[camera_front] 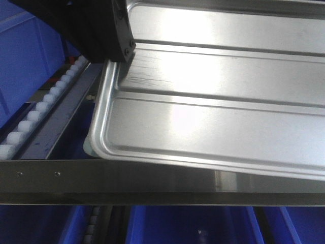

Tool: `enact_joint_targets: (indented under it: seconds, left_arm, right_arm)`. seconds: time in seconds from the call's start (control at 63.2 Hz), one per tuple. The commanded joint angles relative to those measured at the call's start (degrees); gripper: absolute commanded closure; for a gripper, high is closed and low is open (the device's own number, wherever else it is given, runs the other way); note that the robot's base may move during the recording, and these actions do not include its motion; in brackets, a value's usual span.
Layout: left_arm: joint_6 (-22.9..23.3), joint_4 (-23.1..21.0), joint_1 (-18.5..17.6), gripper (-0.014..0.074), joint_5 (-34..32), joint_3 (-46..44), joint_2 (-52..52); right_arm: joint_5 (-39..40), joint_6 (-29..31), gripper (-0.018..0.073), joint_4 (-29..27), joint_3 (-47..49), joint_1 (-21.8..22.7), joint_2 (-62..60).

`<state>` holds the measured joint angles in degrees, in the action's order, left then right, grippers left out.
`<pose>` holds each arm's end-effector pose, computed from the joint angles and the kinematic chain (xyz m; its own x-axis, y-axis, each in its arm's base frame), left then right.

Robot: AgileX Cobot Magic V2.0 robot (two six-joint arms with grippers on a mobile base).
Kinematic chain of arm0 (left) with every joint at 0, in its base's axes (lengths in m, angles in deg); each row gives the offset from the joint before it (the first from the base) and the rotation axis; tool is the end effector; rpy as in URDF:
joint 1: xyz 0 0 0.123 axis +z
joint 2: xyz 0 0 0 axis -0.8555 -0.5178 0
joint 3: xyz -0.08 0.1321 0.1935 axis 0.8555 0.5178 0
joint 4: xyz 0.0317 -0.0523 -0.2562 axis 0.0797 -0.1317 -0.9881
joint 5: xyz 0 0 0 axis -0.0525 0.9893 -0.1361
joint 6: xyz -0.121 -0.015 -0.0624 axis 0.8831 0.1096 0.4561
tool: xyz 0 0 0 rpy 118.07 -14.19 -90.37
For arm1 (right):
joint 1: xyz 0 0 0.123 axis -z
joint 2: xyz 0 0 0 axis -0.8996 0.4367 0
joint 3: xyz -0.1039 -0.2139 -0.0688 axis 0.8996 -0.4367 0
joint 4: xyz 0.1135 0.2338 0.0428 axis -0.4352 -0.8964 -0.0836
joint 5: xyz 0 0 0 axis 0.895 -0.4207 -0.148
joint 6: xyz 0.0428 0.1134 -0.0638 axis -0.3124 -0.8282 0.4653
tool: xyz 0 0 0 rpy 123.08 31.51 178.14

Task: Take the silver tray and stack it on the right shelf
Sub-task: 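Lower the silver tray with both grippers into the larger grey tray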

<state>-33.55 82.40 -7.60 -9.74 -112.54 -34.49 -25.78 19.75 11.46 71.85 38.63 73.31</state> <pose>0.1622 -0.2720 0.2650 -0.7702 0.2953 -0.5653 0.4347 0.8916 -0.1265 0.1872 0.0826 0.2546 -0.8425 0.0295 -0.5379 -0.0861 0.9783 0.1886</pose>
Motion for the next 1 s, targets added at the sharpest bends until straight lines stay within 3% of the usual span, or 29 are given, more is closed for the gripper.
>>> enact_joint_targets:
  seconds: [0.0,0.981]
  left_arm:
    - [-0.9,2.7,-0.3,0.0689,1.9,-1.6,1.6]
    - [-0.9,4.0,-0.3,0.0689,0.9,-1.6,1.6]
  right_arm:
    - [1.9,0.9,0.0503,3.2,1.8,0.2,-0.2]
    - [4.7,0.9,0.0503,3.2,1.8,0.2,-0.2]
